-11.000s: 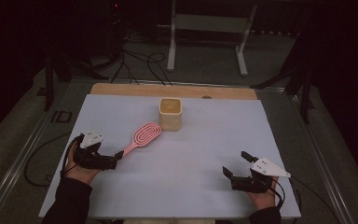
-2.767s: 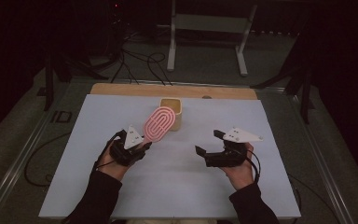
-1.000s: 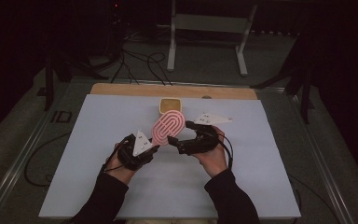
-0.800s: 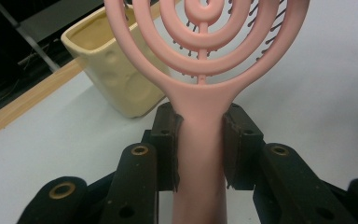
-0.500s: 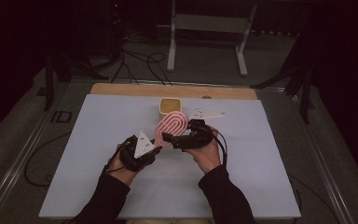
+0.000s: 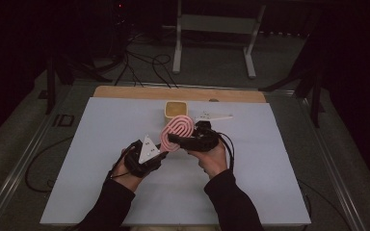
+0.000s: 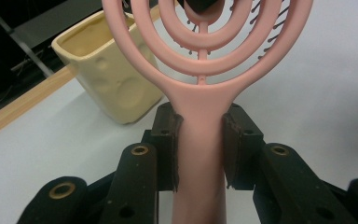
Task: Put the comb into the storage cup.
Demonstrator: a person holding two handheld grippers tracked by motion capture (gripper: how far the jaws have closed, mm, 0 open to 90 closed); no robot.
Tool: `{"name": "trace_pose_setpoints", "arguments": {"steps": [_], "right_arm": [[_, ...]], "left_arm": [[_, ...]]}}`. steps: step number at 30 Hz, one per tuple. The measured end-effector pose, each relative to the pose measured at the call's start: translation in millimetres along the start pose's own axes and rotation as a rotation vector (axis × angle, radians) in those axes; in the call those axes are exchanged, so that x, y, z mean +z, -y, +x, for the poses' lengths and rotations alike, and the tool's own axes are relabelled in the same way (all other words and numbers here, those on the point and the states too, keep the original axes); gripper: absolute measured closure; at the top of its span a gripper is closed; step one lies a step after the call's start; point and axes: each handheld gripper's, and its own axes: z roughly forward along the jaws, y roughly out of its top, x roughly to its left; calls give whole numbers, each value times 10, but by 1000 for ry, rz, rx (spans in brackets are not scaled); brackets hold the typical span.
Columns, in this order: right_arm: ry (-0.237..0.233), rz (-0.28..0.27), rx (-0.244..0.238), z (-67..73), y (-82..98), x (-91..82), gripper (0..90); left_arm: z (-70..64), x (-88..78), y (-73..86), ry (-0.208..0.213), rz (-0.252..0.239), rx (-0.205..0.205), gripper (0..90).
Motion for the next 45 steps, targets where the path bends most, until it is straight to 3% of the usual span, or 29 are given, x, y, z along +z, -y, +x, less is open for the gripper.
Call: {"name": "trace_pose_setpoints", "arguments": {"steps": [11,22,39,45], "right_arm": [[-28,9,11,43,-8,15,583],[-57,17,88,78,-28,34,632],[-43,9,71,131,-56,48,635],[-38,2,75,137,-56,56,635]], "left_arm": [[4,8,10,-3,3,4,701],[14,5,16,-3,-4,-4,701],[61,-12,35,15,-25,-25,688],[123,-41,43,26,-54,-75,524]]}}
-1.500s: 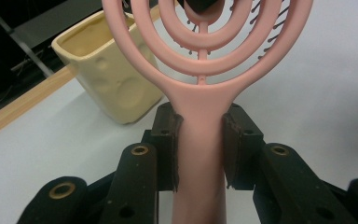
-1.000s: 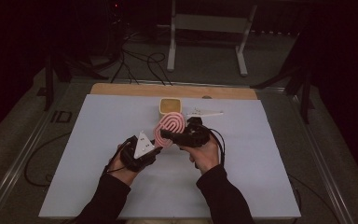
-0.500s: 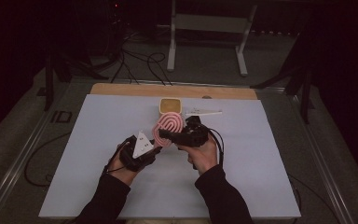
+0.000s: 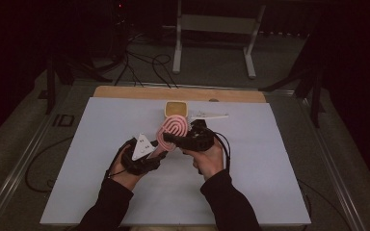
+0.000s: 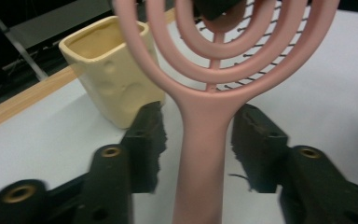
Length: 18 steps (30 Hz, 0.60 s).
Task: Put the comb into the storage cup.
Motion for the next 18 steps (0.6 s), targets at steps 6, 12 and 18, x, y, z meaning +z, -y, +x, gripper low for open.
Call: {"name": "trace_pose_setpoints", "arguments": {"steps": [6,12,18], "right_arm": [[-4,-9,0,-17,11,-5,635],[5,-21,6,-37,29,-30,635],[8,-30,12,-84,-4,-78,635]], "left_arm": [[79,-53,19,8,-35,-65,336],[154,-165,27,-43,-56,-100,137],[273,-326,124,-55,-115,-147,2]]}}
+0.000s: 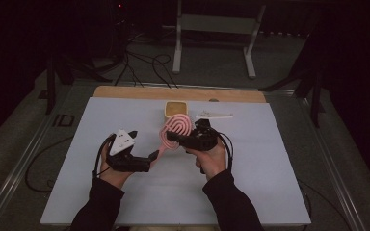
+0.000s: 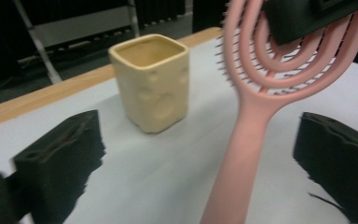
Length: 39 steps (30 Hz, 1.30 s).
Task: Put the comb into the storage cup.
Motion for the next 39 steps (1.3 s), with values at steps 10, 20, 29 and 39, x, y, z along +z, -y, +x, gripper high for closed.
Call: {"name": "trace_pose_setpoints", "arguments": {"steps": [10,20,29,39], "right_arm": [[11,-3,-13,10,-75,-29,634],[37,9,-20,-8,-115,-58,634],[28,-2,-20,6,-163,-90,634],[46,-10,-10,-45,-203,-67,633]], "left_arm": [[196,-207,275,-48,-46,-36,1],[291,-449,665,-111,-52,-64,2],[264,-577,904,-152,-27,-54,2],[308,-601,992,-187,-42,-85,1]]}}
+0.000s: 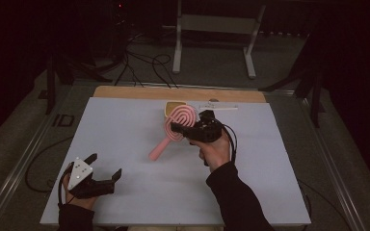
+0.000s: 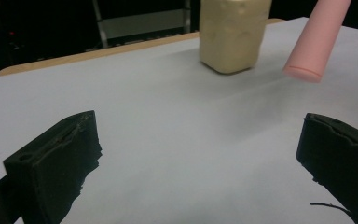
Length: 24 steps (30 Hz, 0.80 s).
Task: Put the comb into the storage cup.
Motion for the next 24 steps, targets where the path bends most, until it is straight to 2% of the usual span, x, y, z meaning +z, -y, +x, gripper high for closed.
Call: {"name": "trace_pose_setpoints", "arguments": {"steps": [3,10,14,24], "right_arm": [[7,-2,-9,12,-33,9,633],[8,5,-28,72,-135,32,636],[14,7,-39,84,-177,39,636],[5,2,-22,44,-234,47,637]], "left_arm": [[1,23,20,-16,8,-8,2],[-36,52,16,-22,24,18,2],[-35,61,18,-21,30,18,1],[-46,70,10,-14,26,16,2]]}}
